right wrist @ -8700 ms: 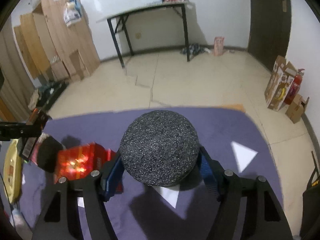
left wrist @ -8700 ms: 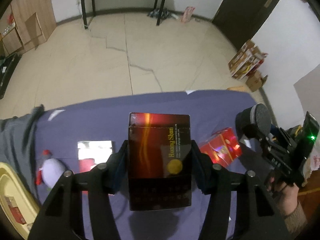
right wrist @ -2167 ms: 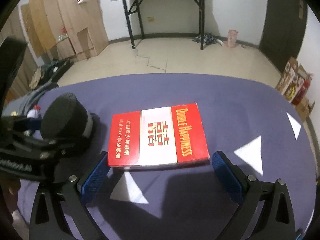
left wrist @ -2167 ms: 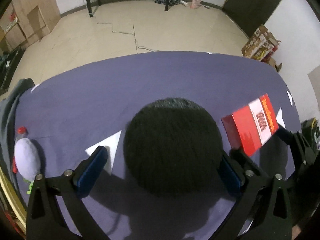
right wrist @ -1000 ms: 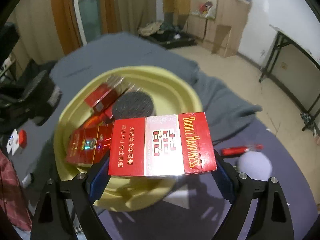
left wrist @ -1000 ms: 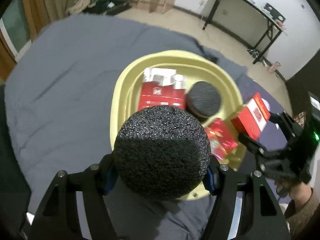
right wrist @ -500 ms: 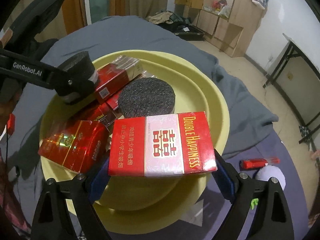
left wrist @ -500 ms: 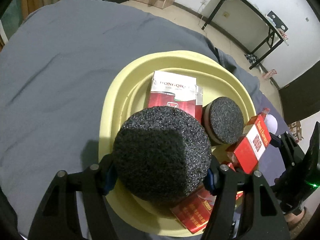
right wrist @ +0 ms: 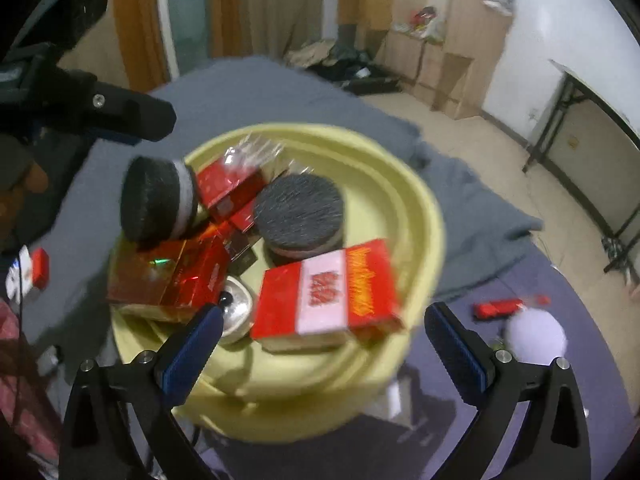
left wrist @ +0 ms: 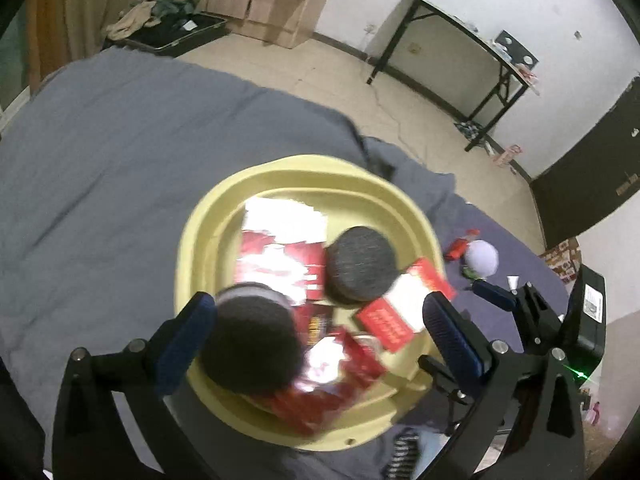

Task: Organize rigid objects
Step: 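Grasp the red marker with the left tool while the right tool grasps the white plush ball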

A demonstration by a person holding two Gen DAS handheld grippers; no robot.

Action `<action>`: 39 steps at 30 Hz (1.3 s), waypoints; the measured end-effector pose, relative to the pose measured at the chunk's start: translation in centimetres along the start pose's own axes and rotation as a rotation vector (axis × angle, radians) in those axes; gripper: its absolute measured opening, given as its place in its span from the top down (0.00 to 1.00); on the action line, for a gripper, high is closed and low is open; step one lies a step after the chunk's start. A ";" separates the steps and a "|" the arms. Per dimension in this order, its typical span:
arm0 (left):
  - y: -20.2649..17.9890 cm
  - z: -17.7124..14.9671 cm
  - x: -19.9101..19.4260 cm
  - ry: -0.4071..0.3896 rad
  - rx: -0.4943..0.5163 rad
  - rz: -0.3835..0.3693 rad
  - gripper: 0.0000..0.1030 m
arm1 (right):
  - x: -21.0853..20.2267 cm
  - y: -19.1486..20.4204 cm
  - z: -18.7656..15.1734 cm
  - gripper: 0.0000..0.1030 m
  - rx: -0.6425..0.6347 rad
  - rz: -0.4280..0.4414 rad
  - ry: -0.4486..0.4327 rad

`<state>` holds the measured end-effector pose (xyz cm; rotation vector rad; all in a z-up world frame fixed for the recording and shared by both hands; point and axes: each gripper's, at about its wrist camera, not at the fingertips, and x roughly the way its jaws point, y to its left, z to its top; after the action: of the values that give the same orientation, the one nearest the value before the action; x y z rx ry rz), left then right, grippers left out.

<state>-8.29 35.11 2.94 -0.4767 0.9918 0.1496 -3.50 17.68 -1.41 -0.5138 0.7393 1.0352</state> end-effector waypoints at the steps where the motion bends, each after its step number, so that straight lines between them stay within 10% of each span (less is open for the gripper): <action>1: -0.8 0.2 0.1 0.006 0.012 -0.006 0.00 | -0.7 -0.6 -0.3 0.00 0.021 -0.002 -0.021; 6: -5.3 1.1 0.8 0.034 0.109 -0.012 0.00 | -4.9 -7.5 -4.0 0.00 0.198 -0.140 -0.119; 11: -9.6 1.5 2.7 0.087 0.243 -0.002 0.00 | -3.8 -14.9 -6.6 0.00 0.411 -0.230 -0.029; 21: -14.8 1.9 7.0 0.152 0.373 0.021 0.00 | 2.7 -15.9 -5.8 0.17 0.317 -0.225 0.105; 24: -17.3 2.1 9.8 0.191 0.432 0.023 0.00 | 2.3 -16.5 -6.1 0.42 0.293 -0.216 0.075; 28: -20.5 2.2 14.1 0.256 0.497 0.049 0.00 | 0.2 -17.9 -8.3 0.53 0.327 -0.224 0.023; 39: -24.1 2.7 23.7 0.358 0.488 0.076 0.27 | -7.6 -24.1 -19.2 0.53 0.495 -0.308 -0.032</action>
<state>14.81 12.76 -7.91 -0.0146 1.3496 -0.1154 10.11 -10.40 -7.18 -0.1724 0.8251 0.5433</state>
